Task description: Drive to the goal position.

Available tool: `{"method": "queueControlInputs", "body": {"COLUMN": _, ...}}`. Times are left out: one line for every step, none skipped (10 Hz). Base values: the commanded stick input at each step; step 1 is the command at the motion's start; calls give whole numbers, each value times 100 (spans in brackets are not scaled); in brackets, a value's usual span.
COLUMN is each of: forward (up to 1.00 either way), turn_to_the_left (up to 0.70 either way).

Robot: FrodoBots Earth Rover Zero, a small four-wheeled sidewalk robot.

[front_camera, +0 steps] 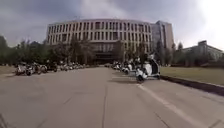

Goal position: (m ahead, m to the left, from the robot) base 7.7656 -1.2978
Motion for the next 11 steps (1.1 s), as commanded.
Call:
{"method": "queueControlInputs", "body": {"forward": 100, "turn_to_the_left": 0}}
{"method": "queueControlInputs", "body": {"forward": 100, "turn_to_the_left": 0}}
{"method": "queueControlInputs", "body": {"forward": 100, "turn_to_the_left": 0}}
{"method": "queueControlInputs", "body": {"forward": 100, "turn_to_the_left": 0}}
{"method": "queueControlInputs", "body": {"forward": 100, "turn_to_the_left": 22}}
{"method": "queueControlInputs", "body": {"forward": 100, "turn_to_the_left": 26}}
{"method": "queueControlInputs", "body": {"forward": 100, "turn_to_the_left": 0}}
{"method": "queueControlInputs", "body": {"forward": 100, "turn_to_the_left": 0}}
{"method": "queueControlInputs", "body": {"forward": 100, "turn_to_the_left": 0}}
{"method": "queueControlInputs", "body": {"forward": 100, "turn_to_the_left": 0}}
{"method": "queueControlInputs", "body": {"forward": 100, "turn_to_the_left": 0}}
